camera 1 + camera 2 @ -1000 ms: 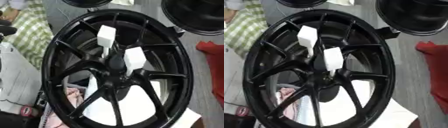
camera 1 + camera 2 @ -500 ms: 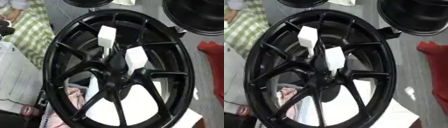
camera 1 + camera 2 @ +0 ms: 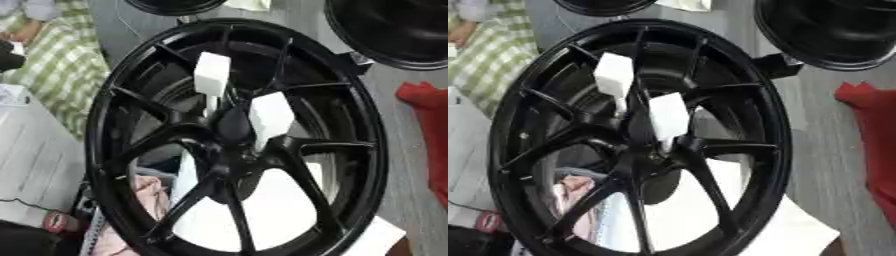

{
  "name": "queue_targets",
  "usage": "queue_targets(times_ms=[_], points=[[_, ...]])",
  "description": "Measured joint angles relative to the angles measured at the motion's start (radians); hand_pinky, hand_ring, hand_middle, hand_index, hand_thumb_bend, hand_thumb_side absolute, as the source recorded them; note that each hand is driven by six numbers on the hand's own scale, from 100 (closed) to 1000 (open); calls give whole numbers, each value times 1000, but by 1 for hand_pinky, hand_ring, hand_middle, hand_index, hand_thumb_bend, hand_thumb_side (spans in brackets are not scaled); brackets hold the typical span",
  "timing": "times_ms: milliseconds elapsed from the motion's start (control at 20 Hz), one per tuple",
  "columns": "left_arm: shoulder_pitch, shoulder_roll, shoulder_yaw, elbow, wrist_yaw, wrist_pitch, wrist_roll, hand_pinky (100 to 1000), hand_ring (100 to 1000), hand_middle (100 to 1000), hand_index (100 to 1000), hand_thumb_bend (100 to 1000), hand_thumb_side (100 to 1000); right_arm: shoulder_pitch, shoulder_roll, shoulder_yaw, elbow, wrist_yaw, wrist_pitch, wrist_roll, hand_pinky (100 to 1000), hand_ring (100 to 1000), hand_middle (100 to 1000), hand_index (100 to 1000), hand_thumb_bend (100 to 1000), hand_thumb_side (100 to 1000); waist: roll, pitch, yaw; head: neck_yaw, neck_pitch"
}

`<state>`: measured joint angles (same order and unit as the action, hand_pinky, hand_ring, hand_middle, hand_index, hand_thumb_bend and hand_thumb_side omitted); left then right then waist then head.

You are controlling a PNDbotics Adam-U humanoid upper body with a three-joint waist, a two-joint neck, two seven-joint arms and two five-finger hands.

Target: Pull the pin out of the wheel hub.

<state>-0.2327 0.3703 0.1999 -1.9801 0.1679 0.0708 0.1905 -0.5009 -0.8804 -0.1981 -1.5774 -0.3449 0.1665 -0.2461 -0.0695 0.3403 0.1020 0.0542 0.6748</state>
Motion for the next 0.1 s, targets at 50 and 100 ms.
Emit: queue_targets(times_ms=[50,100], points=[[-2,0,-1,0,0,0,-1,706,568,539,753,100,813,-14,7,22,-23,-14,-14,14,874,736,664,718,529,169,0,0,1,-1,0],[-3,0,-2,0,0,-1,-2,706,568,539,753,100,813,-26,16,43,-46,-25,-27,26,874,733,661,716,523,159,0,0,2,-3,0]])
